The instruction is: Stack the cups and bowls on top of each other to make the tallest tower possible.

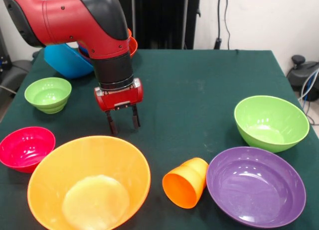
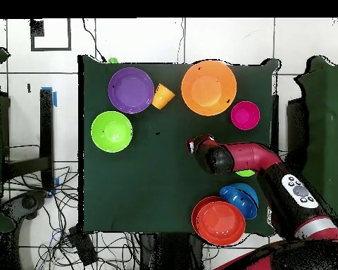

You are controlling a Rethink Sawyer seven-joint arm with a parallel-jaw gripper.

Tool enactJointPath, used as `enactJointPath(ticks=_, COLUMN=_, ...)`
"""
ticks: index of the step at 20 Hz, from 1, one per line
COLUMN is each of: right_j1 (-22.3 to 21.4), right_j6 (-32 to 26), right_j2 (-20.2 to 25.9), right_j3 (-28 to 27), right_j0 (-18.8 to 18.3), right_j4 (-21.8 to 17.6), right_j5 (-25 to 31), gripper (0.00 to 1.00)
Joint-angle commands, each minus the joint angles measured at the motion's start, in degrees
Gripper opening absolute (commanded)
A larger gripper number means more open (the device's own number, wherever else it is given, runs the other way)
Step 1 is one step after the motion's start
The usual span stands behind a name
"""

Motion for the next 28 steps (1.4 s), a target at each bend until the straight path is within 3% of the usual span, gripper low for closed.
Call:
enactJointPath(ticks=1, right_j1=0.8, right_j6=-6.14, right_j2=1.49, right_j3=1.31, right_j0=0.94, right_j4=-4.46, right_j5=-0.42, gripper=1.0)
enactJointPath(ticks=9, right_j1=0.11, right_j6=-8.28, right_j2=3.01, right_j3=0.92, right_j0=0.97, right_j4=-3.89, right_j5=1.28, gripper=1.0)
enactJointPath(ticks=13, right_j1=-5.65, right_j6=-14.8, right_j2=7.13, right_j3=2.71, right_j0=-0.02, right_j4=0.1, right_j5=9.85, gripper=1.0)
enactJointPath(ticks=17, right_j1=-10.18, right_j6=-17.28, right_j2=6.31, right_j3=1.09, right_j0=1.84, right_j4=0.86, right_j5=17.01, gripper=1.0)
enactJointPath(ticks=22, right_j1=-10.16, right_j6=-19.91, right_j2=7.18, right_j3=-0.69, right_j0=3.03, right_j4=-1.62, right_j5=20.38, gripper=1.0)
enactJointPath(ticks=28, right_j1=-10.22, right_j6=-24.55, right_j2=9.57, right_j3=-1.25, right_j0=2.73, right_j4=-1.35, right_j5=26.89, gripper=1.0)
